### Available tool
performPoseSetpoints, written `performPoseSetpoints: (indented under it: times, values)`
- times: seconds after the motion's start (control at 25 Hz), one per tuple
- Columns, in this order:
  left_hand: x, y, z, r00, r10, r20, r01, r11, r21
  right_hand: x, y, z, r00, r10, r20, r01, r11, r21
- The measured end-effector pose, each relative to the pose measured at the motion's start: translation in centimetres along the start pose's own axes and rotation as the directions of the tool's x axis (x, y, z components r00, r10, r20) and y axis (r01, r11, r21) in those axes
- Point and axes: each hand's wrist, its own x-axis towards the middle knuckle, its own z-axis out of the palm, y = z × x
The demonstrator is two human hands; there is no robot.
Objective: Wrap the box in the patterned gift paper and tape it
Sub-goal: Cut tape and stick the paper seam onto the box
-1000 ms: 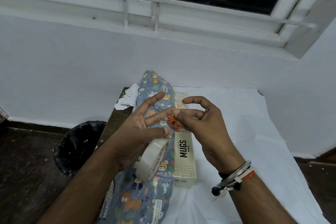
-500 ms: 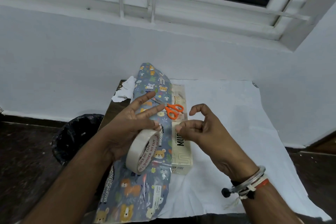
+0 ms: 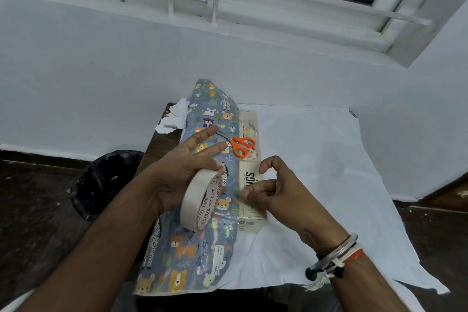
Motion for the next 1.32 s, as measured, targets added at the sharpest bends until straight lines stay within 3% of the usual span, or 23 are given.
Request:
performPoseSetpoints:
  times: [0.12, 0.28, 0.4, 0.64, 0.84, 0.92, 1.12, 1.32]
  values:
    - [-0.1, 0.0, 0.1, 1.0, 0.0, -0.004, 0.0, 1.0, 0.018, 0.2, 0.1, 0.4, 0.999, -0.019, -0.044, 0.01, 0.981, -0.195]
    - [0.1, -0.1, 0.1, 1.0, 0.001, -0.018, 0.0, 0.999, 0.039, 0.6, 0.1, 1.4, 0.985, -0.121, -0.12, 0.043, 0.859, -0.51]
    - [0.1, -0.3, -0.2, 1.0, 0.011, -0.019, -0.01, 0.998, 0.059, 0.9, 0.0, 1.1, 0.987, -0.105, -0.125, 0.009, 0.801, -0.598]
    - [-0.1, -0.4, 0.4, 0.996, 0.092, -0.02, -0.091, 0.995, 0.046, 1.0, 0.5, -0.3, 0.989, -0.066, -0.136, -0.018, 0.843, -0.538]
    - [-0.2, -0.4, 1.6, 0.973, 0.229, 0.007, -0.228, 0.965, 0.128, 2.1, -1.2, -0.7, 0.955, -0.24, -0.173, 0.177, 0.932, -0.315]
    - [-0.2, -0.3, 2.0, 0.963, 0.268, 0.014, -0.267, 0.954, 0.134, 2.5, -2.8, -0.6, 0.955, -0.268, -0.125, 0.236, 0.945, -0.227]
    - [0.2, -0.6, 1.7, 0.921, 0.385, 0.052, -0.388, 0.906, 0.167, 2.0, -4.6, 0.0, 0.964, -0.261, 0.047, 0.264, 0.928, -0.263]
    - [0.1, -0.8, 2.1, 0.885, 0.464, 0.047, -0.46, 0.853, 0.246, 1.9, -4.8, 0.1, 0.931, -0.363, -0.036, 0.339, 0.896, -0.286]
